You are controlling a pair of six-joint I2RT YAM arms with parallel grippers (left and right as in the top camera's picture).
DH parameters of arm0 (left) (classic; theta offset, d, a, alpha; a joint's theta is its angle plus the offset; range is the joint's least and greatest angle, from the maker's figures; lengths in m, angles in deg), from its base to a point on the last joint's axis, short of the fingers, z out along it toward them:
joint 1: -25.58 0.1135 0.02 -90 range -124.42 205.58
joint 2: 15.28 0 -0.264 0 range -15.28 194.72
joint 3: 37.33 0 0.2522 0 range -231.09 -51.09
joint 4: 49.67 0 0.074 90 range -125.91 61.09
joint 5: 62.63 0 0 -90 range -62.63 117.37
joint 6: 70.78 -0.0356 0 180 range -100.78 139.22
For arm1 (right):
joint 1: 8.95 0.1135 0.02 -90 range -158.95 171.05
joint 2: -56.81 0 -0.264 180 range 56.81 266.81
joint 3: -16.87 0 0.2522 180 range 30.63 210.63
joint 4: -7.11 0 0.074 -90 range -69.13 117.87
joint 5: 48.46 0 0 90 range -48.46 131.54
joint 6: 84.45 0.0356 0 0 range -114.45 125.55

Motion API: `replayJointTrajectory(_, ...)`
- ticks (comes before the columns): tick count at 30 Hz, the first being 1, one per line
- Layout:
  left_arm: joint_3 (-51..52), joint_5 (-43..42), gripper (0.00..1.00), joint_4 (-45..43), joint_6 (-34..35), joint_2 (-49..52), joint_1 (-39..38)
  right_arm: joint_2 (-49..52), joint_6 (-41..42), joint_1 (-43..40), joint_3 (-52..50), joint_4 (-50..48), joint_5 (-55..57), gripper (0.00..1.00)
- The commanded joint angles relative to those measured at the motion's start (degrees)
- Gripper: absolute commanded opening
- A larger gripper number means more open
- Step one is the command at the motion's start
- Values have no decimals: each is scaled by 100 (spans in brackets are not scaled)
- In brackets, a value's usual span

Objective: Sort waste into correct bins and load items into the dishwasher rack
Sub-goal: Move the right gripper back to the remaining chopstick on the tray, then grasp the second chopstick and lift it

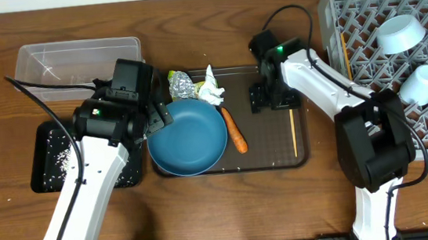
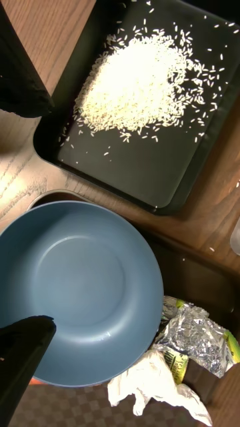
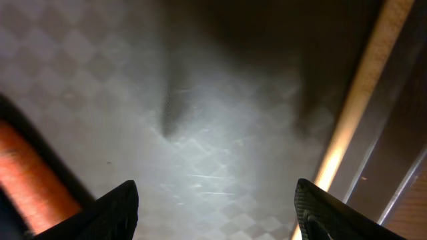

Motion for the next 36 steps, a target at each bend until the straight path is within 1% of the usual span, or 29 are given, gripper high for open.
replayJointTrajectory(1, -31, 116, 98, 15, -15, -9, 24, -85, 118, -258, -15, -48, 227, 74)
replayJointTrajectory(7, -31, 114, 98, 15, -15, -9, 24, -85, -144, -365, -96, -229, 131, 73)
replayJointTrajectory(11, -31, 114, 98, 15, -15, -9, 24, -85, -140, -348, -247, -332, 107, 72)
replayJointTrajectory(16, -31, 114, 98, 15, -15, -9, 24, -85, -50, -350, -590, -688, 118, 73)
replayJointTrajectory(19, -33, 114, 98, 15, -15, -9, 24, -85, -55, -374, -752, -837, 107, 72)
replayJointTrajectory(22, -31, 116, 98, 15, -15, -9, 24, -85, -57, -372, -890, -966, 107, 68)
replayJointTrajectory(23, -31, 114, 98, 15, -15, -9, 24, -85, -57, -369, -931, -1005, 107, 66)
replayJointTrajectory(25, -31, 114, 98, 15, -15, -9, 24, -85, -55, -341, -1005, -1093, 107, 55)
replayJointTrajectory(26, -31, 114, 98, 15, -15, -9, 24, -85, -52, -326, -1027, -1128, 107, 47)
replayJointTrajectory(27, -31, 114, 98, 15, -15, -9, 24, -85, -52, -306, -1036, -1150, 107, 34)
replayJointTrajectory(28, -31, 114, 98, 15, -15, -9, 24, -85, -50, -291, -1036, -1156, 107, 23)
replayJointTrajectory(30, -31, 114, 98, 15, -15, -9, 24, -87, -55, -280, -1016, -1167, 107, 9)
replayJointTrajectory(31, -31, 114, 98, 15, -15, -9, 24, -90, -55, -282, -988, -1139, 107, 4)
replayJointTrajectory(32, -31, 116, 98, 15, -15, -9, 24, -92, -55, -299, -951, -1102, 105, 1)
replayJointTrajectory(36, -31, 114, 98, 15, -15, -9, 24, -125, -94, -424, -518, -671, 103, 1)
